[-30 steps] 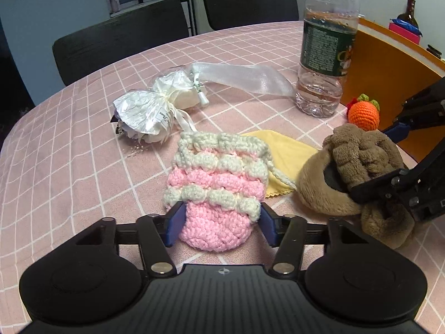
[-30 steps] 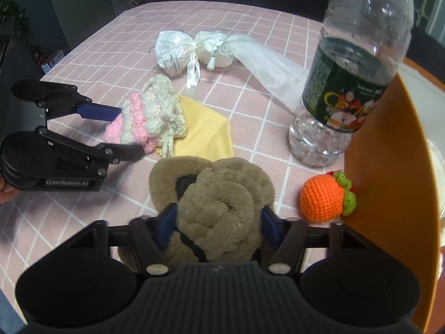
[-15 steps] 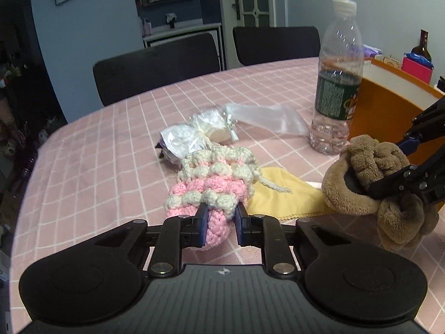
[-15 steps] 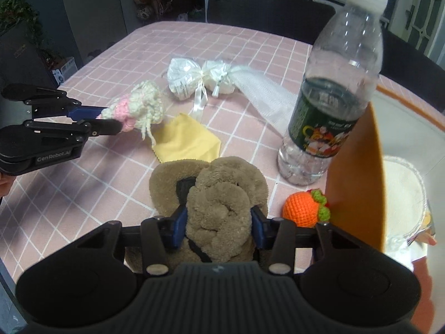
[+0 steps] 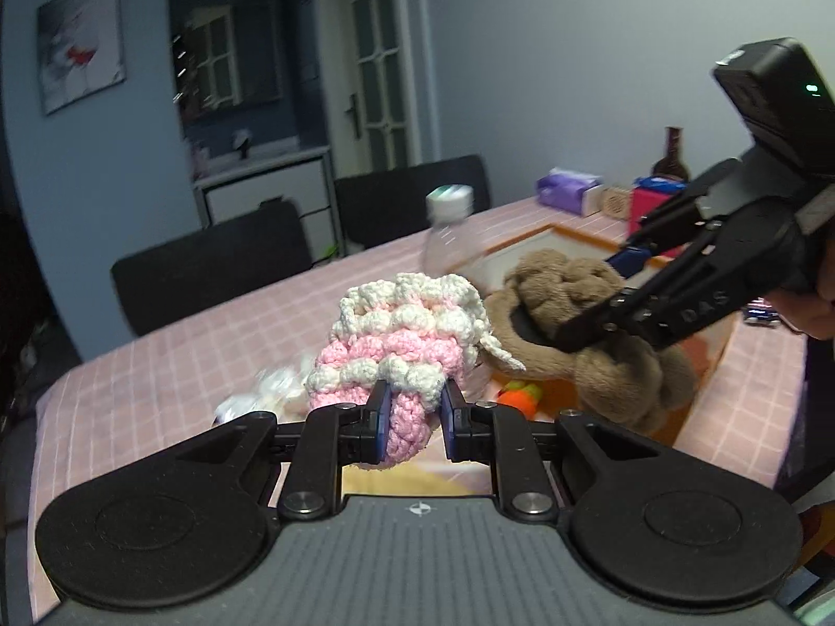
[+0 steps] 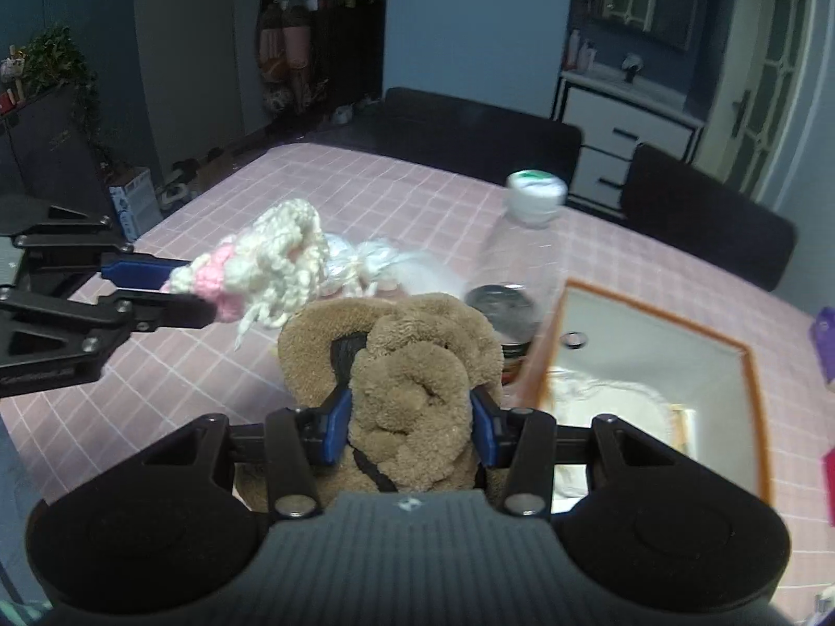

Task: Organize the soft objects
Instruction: 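Carry the pouch with the left gripper while the right gripper carries the plush over the box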

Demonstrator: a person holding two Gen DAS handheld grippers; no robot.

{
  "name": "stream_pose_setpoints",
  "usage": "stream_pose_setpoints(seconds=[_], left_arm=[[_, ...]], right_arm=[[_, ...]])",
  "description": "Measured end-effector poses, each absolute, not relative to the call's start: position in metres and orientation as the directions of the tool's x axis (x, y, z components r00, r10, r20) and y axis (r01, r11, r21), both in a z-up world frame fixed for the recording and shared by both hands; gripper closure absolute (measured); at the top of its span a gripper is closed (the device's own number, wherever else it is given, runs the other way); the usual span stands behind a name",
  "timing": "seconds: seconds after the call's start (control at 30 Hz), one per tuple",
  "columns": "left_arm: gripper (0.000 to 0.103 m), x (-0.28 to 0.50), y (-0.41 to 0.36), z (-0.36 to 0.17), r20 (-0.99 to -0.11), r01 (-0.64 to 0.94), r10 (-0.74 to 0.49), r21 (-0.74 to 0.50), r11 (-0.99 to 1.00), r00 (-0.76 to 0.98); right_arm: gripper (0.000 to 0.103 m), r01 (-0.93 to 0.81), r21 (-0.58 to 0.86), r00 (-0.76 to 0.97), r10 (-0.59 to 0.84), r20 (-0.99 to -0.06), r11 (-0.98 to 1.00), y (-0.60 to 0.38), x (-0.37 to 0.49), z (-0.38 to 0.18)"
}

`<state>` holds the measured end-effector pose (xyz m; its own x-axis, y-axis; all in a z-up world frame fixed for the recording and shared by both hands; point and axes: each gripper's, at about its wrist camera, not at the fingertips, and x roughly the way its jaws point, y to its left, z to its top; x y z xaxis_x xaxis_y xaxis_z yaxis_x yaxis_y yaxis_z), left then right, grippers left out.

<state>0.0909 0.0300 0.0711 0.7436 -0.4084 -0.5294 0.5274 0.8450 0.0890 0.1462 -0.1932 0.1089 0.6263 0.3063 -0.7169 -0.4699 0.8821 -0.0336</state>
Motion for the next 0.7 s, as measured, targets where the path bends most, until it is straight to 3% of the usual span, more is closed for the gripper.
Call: stream_pose_setpoints(seconds=[0.37,0.7], left_arm=[[0.082,0.092,-0.079,0.097,-0.513,0.724,-0.577,0.135,0.677,0.636],[0.081,0.126,-0.182,0.054,-0.684,0.813,-0.518,0.194,0.549,0.513]], right_arm=[[0.057,-0.362,-0.161,0.654,0.127,-0.745,0.918,-0.280,0.154,0.105],[0.056,-0.383,-0.204,0.572,0.058,-0.818,0.901,-0.328,0.186,0.047]])
